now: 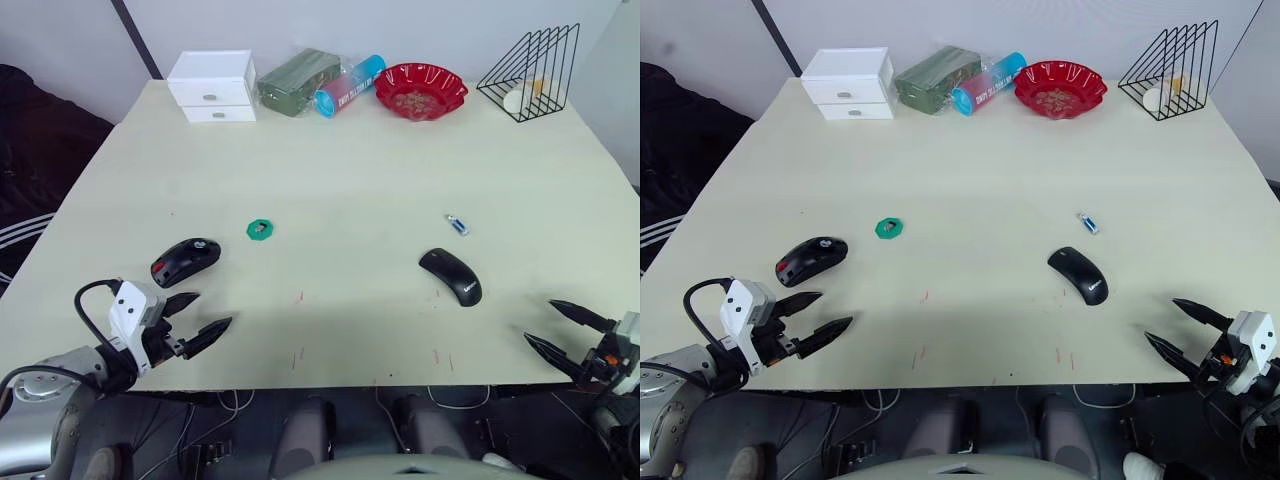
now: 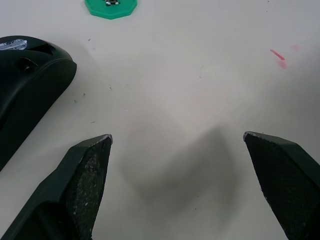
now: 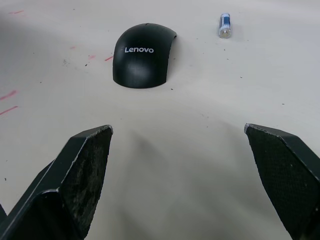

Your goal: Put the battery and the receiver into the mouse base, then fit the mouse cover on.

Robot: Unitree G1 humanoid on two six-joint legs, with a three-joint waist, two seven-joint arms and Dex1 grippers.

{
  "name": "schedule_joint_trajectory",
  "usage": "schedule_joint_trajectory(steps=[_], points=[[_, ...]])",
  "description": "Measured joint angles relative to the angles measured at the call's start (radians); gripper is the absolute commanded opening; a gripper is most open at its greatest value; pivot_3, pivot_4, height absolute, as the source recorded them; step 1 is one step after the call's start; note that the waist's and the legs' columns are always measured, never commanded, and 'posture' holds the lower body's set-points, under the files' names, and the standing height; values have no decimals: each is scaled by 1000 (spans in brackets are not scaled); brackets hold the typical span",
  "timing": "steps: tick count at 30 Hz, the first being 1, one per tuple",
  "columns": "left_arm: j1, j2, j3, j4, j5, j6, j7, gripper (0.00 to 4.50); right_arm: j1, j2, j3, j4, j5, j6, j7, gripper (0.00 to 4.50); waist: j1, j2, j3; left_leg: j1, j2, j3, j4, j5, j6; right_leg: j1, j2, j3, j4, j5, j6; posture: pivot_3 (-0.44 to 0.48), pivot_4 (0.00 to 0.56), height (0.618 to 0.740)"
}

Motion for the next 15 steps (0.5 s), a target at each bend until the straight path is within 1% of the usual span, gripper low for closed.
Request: schedule_joint_trajectory(steps=[9, 15], points=[[5, -21, 3, 68, -21, -76, -89, 4500, -24, 0, 0, 10, -8, -11, 5, 4423, -1, 0, 0, 0, 0, 1, 0, 0, 0, 0, 0, 1, 0, 0, 0, 0, 150, 740], [16, -22, 6, 84, -26, -103, -117, 4500, -34, 12, 0, 24, 2, -45, 51, 4423, 0, 0, 0, 1, 0, 1, 0, 0, 0, 0, 0, 1, 0, 0, 0, 0, 150, 740]])
